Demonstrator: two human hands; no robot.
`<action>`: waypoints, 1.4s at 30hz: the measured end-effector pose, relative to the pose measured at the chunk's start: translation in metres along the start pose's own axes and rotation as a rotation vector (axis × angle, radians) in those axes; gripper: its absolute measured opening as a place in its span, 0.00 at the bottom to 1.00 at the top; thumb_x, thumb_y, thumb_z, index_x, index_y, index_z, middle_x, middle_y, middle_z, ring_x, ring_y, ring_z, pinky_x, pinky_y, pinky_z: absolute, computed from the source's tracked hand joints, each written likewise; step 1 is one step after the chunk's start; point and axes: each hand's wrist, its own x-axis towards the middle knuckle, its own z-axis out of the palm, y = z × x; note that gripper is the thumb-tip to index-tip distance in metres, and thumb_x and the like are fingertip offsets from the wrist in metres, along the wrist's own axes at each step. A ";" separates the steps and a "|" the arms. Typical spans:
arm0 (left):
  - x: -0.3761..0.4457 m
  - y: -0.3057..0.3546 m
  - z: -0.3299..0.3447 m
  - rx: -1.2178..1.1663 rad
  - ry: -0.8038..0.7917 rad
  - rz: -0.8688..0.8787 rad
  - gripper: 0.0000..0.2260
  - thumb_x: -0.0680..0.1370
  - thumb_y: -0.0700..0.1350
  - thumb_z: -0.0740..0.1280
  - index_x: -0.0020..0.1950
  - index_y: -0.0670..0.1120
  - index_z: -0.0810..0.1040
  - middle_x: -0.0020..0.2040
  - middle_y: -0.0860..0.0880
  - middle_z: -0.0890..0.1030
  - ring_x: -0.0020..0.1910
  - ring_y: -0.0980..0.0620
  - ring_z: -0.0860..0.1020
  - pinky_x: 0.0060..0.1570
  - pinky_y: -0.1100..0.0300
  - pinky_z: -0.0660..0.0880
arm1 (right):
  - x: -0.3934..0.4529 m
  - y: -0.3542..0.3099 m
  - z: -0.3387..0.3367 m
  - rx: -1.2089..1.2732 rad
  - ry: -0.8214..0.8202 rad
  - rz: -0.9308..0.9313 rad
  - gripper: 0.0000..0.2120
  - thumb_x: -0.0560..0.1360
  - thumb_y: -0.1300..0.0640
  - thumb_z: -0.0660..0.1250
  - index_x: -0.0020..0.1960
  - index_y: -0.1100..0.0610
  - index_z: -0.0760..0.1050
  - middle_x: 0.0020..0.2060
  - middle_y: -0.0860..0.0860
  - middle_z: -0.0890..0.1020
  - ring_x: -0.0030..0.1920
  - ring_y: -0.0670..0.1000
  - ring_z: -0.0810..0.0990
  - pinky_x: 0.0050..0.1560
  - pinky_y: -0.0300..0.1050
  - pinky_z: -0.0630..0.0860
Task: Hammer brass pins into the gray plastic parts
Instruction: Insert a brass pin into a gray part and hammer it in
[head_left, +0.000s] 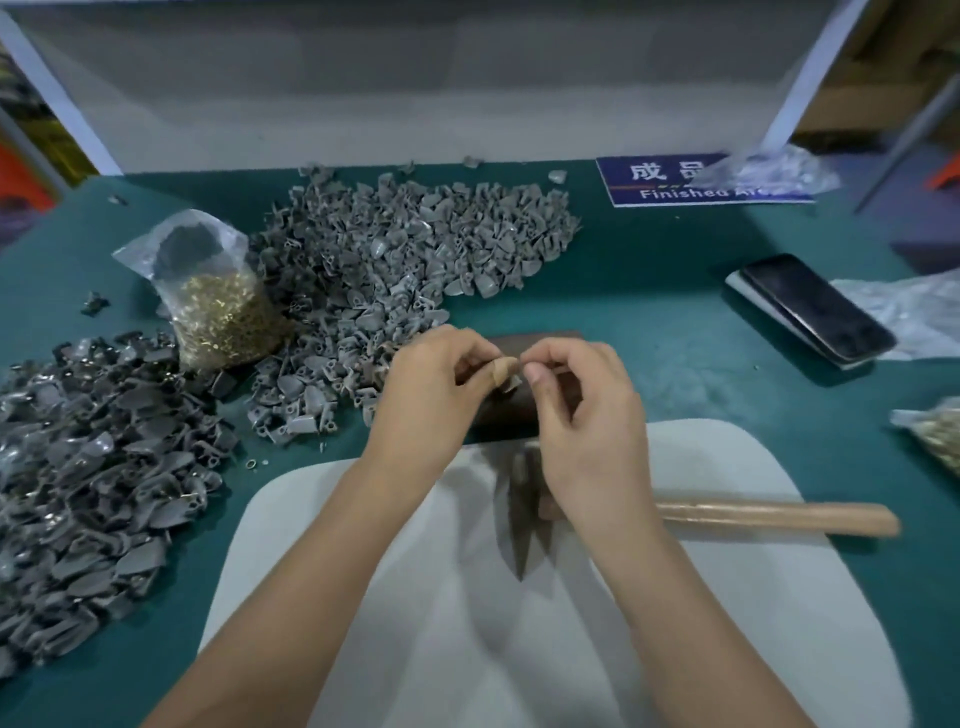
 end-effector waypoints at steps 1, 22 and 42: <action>0.000 -0.001 0.004 -0.002 0.011 0.009 0.03 0.76 0.46 0.75 0.43 0.49 0.84 0.38 0.54 0.79 0.39 0.59 0.74 0.39 0.66 0.67 | 0.002 0.001 -0.002 0.007 0.000 0.005 0.07 0.80 0.63 0.67 0.51 0.53 0.80 0.47 0.48 0.80 0.50 0.46 0.79 0.54 0.40 0.75; -0.011 -0.016 0.010 -0.119 0.009 0.085 0.06 0.76 0.42 0.73 0.51 0.53 0.84 0.46 0.58 0.77 0.51 0.55 0.77 0.50 0.67 0.70 | 0.043 0.029 -0.020 -0.087 -0.240 -0.102 0.04 0.76 0.62 0.73 0.47 0.54 0.84 0.43 0.45 0.84 0.49 0.50 0.80 0.53 0.45 0.75; -0.010 -0.014 0.014 -0.094 0.053 0.116 0.05 0.77 0.44 0.73 0.49 0.54 0.82 0.44 0.57 0.76 0.48 0.56 0.75 0.49 0.67 0.69 | 0.037 0.028 -0.003 -0.238 -0.182 -0.092 0.04 0.76 0.60 0.73 0.47 0.53 0.86 0.47 0.49 0.81 0.54 0.55 0.79 0.58 0.56 0.74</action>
